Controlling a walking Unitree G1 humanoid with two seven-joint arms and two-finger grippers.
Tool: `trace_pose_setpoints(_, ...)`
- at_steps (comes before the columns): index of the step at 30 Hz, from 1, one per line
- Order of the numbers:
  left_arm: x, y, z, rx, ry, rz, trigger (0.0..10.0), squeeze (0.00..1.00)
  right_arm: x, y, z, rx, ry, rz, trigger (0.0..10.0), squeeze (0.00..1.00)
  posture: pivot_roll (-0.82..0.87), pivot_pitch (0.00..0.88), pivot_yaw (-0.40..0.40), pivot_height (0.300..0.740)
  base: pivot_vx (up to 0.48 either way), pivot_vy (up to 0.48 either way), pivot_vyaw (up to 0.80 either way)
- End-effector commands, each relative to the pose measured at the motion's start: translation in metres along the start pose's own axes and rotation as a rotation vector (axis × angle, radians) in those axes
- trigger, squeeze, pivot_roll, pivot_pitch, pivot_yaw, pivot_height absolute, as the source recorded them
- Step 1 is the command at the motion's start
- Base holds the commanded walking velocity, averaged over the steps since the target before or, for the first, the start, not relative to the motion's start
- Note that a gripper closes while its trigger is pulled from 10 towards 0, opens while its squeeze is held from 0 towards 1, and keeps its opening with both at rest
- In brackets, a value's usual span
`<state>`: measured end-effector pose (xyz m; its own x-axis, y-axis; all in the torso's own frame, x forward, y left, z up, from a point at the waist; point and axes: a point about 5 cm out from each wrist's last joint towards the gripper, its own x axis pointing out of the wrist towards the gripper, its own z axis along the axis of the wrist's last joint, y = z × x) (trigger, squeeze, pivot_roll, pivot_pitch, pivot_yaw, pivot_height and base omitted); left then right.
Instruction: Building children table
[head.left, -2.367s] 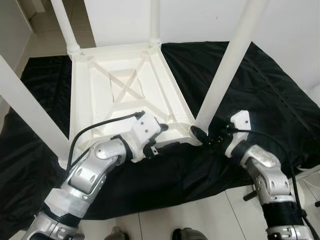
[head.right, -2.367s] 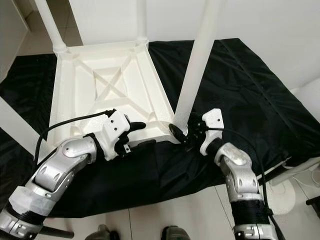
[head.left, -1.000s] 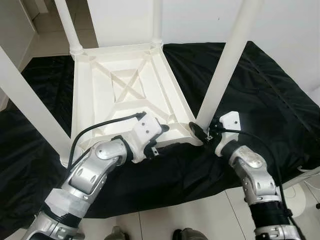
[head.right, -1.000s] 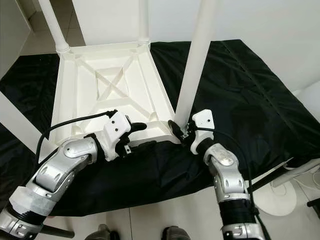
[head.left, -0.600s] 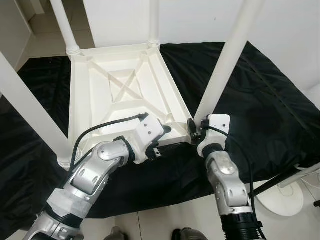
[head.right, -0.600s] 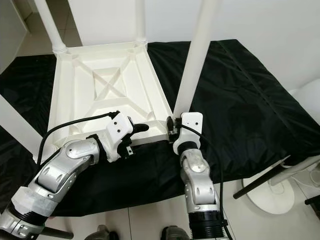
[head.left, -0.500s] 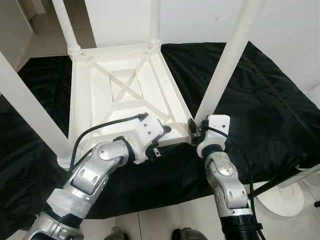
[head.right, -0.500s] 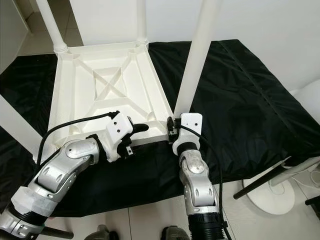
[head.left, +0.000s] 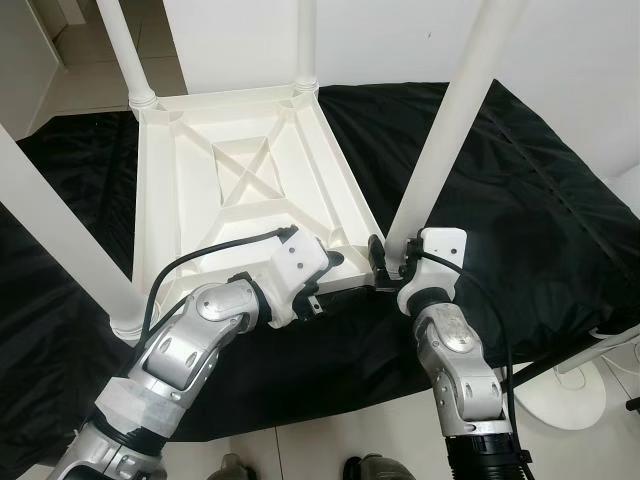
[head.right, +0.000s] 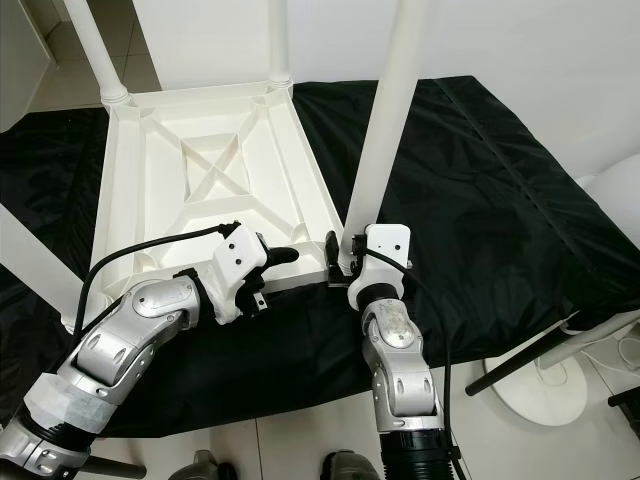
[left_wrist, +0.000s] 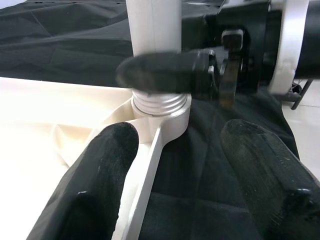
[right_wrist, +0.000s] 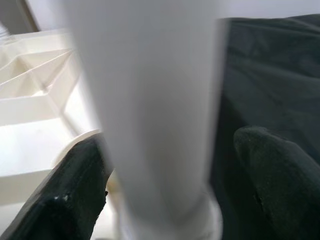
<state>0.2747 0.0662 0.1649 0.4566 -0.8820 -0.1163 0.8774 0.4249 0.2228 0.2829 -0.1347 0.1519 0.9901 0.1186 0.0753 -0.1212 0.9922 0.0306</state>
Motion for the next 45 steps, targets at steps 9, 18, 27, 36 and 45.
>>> trace_pose_setpoints(9, 0.001, -0.004, 0.001, 0.002, -0.002, -0.058, 10.0, 0.00, -0.002, -0.038, -0.004, -0.105, 0.039, 0.309, 10.0, 0.00, -0.12, 0.063, 0.004, 0.740, 0.000, 0.000, 0.00)
trace_pose_setpoints(18, 0.002, -0.002, 0.003, 0.007, -0.007, -0.058, 10.0, 0.00, 0.013, -0.023, -0.008, -0.183, 0.064, 0.535, 10.0, 0.00, -0.12, 0.061, 0.012, 0.740, 0.000, 0.000, 0.00)
trace_pose_setpoints(27, 0.002, 0.000, 0.004, 0.010, -0.010, -0.043, 10.0, 0.00, 0.029, -0.023, -0.012, -0.277, 0.084, 0.576, 9.1, 0.00, -0.10, 0.059, 0.004, 0.740, 0.000, 0.000, 0.00)
trace_pose_setpoints(36, 0.001, -0.001, 0.004, 0.003, -0.012, -0.028, 10.0, 0.00, 0.026, -0.034, -0.022, -0.285, 0.118, 0.604, 0.0, 0.00, -0.10, 0.070, -0.003, 0.740, 0.000, 0.000, 0.00)
trace_pose_setpoints(45, 0.002, -0.002, 0.004, -0.001, -0.013, -0.035, 10.0, 0.00, 0.022, -0.028, -0.024, -0.246, 0.105, 0.563, 10.0, 0.00, -0.11, 0.081, 0.001, 0.740, 0.000, 0.000, 0.00)
